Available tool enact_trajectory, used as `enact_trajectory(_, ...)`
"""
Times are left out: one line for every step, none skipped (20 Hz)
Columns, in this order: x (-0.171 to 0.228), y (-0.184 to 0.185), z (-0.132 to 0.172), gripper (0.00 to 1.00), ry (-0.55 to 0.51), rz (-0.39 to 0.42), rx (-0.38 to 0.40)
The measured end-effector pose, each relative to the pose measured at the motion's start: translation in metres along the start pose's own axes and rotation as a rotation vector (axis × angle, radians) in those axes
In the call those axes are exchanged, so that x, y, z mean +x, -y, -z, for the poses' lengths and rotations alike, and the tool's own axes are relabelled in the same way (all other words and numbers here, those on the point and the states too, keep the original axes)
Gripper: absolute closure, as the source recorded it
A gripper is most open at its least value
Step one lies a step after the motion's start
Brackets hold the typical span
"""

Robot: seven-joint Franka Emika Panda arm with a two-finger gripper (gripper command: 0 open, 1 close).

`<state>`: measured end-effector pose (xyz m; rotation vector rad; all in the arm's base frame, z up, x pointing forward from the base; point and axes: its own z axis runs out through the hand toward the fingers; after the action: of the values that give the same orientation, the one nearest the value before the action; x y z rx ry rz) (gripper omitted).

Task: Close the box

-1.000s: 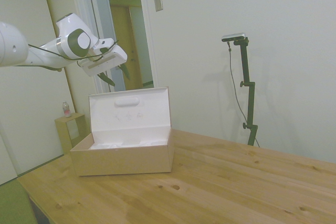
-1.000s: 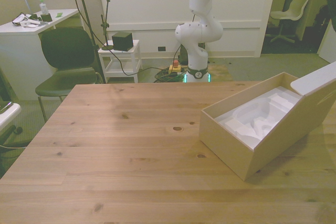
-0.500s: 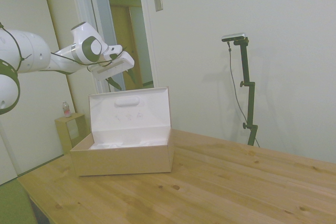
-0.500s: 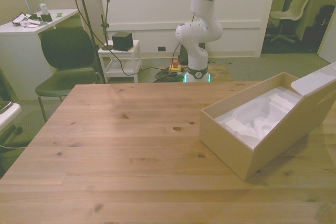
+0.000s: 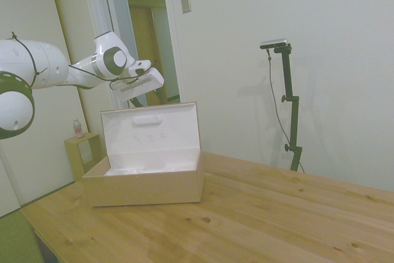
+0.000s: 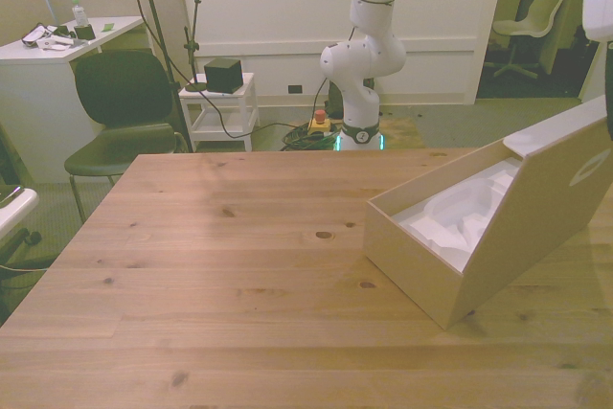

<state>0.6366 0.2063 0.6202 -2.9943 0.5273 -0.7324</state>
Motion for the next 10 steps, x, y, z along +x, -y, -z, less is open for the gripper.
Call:
enact_trajectory(-0.003,-0.006,0.002,0.00,0.012,-0.016,-0.012)
enact_trajectory(-0.009,-0.013,0.002,0.00,0.025,-0.030,-0.025)
enact_trajectory(-0.016,-0.019,0.001,0.00,0.037,-0.042,-0.040)
enact_trajectory(-0.025,-0.027,0.000,0.00,0.049,-0.052,-0.055)
enact_trajectory(-0.034,-0.034,-0.001,0.00,0.061,-0.062,-0.069)
enact_trajectory(-0.042,-0.041,-0.002,0.00,0.071,-0.071,-0.078)
enact_trajectory(-0.050,-0.047,0.001,0.00,0.073,-0.080,-0.079)
enact_trajectory(-0.058,-0.052,0.008,0.00,0.064,-0.092,-0.072)
enact_trajectory(-0.065,-0.055,0.017,0.00,0.051,-0.102,-0.057)
enact_trajectory(-0.073,-0.055,0.030,0.00,0.038,-0.109,-0.040)
